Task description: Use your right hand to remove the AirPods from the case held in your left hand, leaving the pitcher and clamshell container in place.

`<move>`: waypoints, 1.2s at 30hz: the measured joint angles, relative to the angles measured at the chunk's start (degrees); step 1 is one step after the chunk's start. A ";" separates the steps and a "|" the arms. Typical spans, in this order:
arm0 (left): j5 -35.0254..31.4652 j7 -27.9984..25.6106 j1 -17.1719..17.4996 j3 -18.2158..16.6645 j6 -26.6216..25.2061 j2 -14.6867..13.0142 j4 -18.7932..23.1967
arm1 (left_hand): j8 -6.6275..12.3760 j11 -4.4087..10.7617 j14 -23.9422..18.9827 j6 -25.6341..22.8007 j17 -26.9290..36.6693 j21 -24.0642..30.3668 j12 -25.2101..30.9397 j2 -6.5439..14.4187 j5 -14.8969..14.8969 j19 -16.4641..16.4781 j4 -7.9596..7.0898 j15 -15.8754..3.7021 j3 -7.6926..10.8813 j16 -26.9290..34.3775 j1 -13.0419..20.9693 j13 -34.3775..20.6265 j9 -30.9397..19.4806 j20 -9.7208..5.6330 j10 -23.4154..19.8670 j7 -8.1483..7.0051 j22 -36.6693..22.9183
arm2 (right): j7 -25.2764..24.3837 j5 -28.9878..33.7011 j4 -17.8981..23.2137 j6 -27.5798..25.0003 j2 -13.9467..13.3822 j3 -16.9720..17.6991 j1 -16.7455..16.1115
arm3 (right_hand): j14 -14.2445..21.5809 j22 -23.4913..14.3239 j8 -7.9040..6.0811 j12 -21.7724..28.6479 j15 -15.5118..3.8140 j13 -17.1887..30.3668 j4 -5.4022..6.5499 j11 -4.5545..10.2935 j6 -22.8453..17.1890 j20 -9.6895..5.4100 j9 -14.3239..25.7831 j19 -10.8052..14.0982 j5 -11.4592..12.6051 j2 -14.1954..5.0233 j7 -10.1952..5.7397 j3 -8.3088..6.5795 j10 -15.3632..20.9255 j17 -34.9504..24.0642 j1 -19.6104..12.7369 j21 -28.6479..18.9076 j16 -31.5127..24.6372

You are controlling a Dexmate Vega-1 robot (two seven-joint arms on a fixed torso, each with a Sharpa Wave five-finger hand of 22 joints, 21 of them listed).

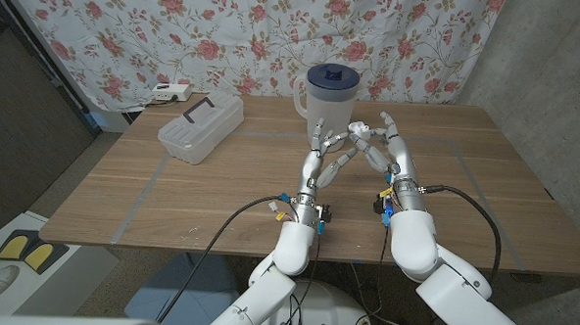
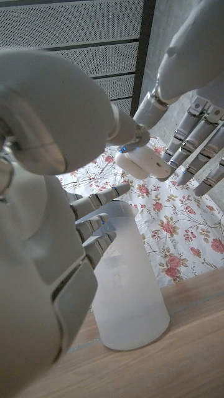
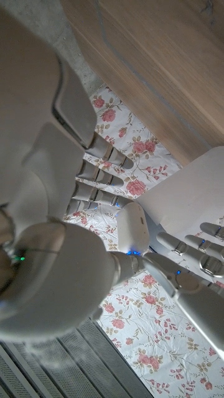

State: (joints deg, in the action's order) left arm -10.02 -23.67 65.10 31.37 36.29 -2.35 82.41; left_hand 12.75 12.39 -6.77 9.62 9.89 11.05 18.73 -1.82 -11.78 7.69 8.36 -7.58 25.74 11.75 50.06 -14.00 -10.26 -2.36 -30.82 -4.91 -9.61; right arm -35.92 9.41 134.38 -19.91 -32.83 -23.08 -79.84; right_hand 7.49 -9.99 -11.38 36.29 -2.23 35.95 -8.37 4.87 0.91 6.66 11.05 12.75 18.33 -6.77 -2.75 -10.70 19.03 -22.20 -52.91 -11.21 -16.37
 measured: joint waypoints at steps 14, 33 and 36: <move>0.87 1.65 -0.03 0.21 -0.02 -0.16 0.05 | 0.00 0.31 -0.51 0.00 0.00 0.00 0.00 0.77 -0.14 0.00 -0.12 0.11 -0.35 0.00 0.77 0.01 0.00 0.00 -0.31 0.00 0.00 | 0.40 -2.22 0.03 1.84 0.38 0.75 -0.69 | 0.21 0.00 0.00 0.00 0.20 0.04 0.00 -0.12 -0.73 0.00 0.00 0.00 0.33 -0.18 0.08 0.01 0.12 0.01 0.44 0.00 0.00; 1.47 1.40 0.51 0.05 -0.11 -0.11 0.57 | 0.00 0.20 -1.66 0.00 0.00 0.00 0.00 1.39 -0.59 -0.01 -0.40 -0.42 -1.19 0.00 1.38 -0.27 0.00 0.00 -2.05 0.00 -0.15 | 2.42 -8.26 0.44 4.75 0.90 2.65 -2.12 | 0.52 0.00 0.00 0.41 -0.10 -0.28 0.00 -0.61 -1.34 -0.01 0.00 0.00 0.28 -0.23 0.70 0.02 0.61 -0.27 0.50 -0.04 0.00; 1.37 1.40 0.51 0.05 -0.35 -0.11 0.57 | -0.18 0.21 -1.85 0.00 0.00 0.00 0.00 1.98 -0.58 0.31 -0.40 -0.60 -1.18 0.00 1.98 -0.27 0.00 0.32 -2.49 -0.01 -0.15 | 2.42 -8.26 0.44 4.75 0.95 2.74 -2.21 | 0.52 0.00 0.00 0.40 -0.10 -0.27 0.00 -0.61 -1.34 -0.01 0.00 0.00 0.23 -0.36 0.70 0.02 0.61 -0.27 0.62 -0.04 0.00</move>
State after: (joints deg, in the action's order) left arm -8.64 -22.27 65.61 31.42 35.94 -2.46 82.97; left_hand 12.57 12.60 -8.62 9.62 9.89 11.05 18.73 0.16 -12.36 8.00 7.96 -8.19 24.55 11.75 52.04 -14.26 -10.26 -2.04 -33.31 -4.92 -9.76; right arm -33.50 1.15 134.82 -15.16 -31.88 -20.34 -82.04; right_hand 8.01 -9.99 -11.38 36.70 -2.33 35.68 -8.37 4.26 -0.43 6.65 11.05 12.75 18.56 -7.13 -2.05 -10.67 19.64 -22.47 -52.29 -11.25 -16.37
